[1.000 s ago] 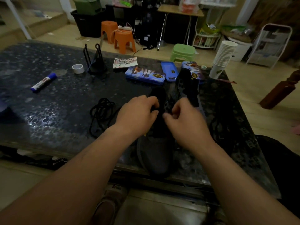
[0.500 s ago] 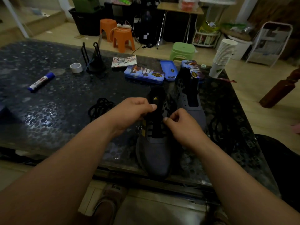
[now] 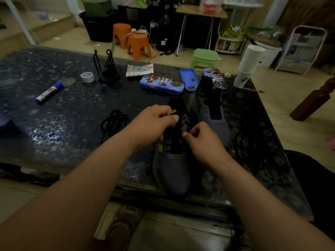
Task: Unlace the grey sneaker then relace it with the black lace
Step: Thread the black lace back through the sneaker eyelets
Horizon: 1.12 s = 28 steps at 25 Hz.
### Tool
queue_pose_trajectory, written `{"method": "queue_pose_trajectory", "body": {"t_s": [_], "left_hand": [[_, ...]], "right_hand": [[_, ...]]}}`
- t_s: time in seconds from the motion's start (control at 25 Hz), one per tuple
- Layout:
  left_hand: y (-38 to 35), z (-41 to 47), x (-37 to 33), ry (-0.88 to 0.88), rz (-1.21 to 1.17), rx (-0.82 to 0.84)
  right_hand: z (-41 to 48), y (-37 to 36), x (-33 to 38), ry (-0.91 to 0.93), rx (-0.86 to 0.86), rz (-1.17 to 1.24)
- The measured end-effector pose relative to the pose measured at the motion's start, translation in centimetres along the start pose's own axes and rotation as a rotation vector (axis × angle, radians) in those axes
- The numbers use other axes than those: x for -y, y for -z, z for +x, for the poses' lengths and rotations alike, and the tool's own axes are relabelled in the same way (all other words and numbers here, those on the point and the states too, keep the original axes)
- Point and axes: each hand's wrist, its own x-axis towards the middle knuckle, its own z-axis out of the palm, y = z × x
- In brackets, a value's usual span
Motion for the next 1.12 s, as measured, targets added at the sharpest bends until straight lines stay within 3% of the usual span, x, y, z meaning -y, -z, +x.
{"method": "queue_pose_trajectory", "body": {"t_s": [0.08, 0.12, 0.24, 0.4, 0.44, 0.56, 0.72, 0.8, 0.96, 1.04, 1.12], "left_hand": [[0.7, -0.4, 0.2, 0.11, -0.394, 0.029], [0.9, -0.5, 0.5, 0.163, -0.467, 0.055], [0.8, -0.9, 0.8, 0.137, -0.294, 0.096], [1.7, -2.2, 0.8, 0.165, -0.805, 0.139], [1.9, -2.6, 1.1, 0.176, -0.767, 0.136], [1.7, -3.4, 1.8, 0.096, -0.21, 0.158], [0.9, -3.7, 1.8, 0.004, 0.201, 0.264], [0.3, -3.9, 1.6, 0.004, 0.202, 0.245], [0.4, -3.3, 1.2, 0.271, -0.298, 0.144], [0.5, -3.0, 1.9, 0.231, -0.291, 0.167], [0.1, -2.9, 2.7, 0.12, -0.161, 0.177]], "right_hand": [[0.1, -0.2, -0.1, -0.004, -0.001, -0.013], [0.2, -0.3, -0.1, -0.006, -0.001, -0.012], [0.4, -0.7, -0.2, -0.004, -0.015, -0.011], [-0.1, -1.1, -0.4, -0.006, -0.055, -0.016], [-0.3, -1.1, -0.3, 0.004, -0.085, -0.035], [-0.7, -0.6, 1.8, 0.039, -0.185, -0.015], [0.7, -1.1, 5.8, -0.107, -0.056, 0.141], [0.6, -1.3, 6.5, -0.101, -0.064, 0.177], [-4.1, -1.5, 6.1, 0.176, -0.005, 0.342], [-6.5, -2.2, 5.1, 0.277, 0.146, 0.282], [-7.0, -2.7, 3.9, 0.253, 0.202, 0.225]]}}
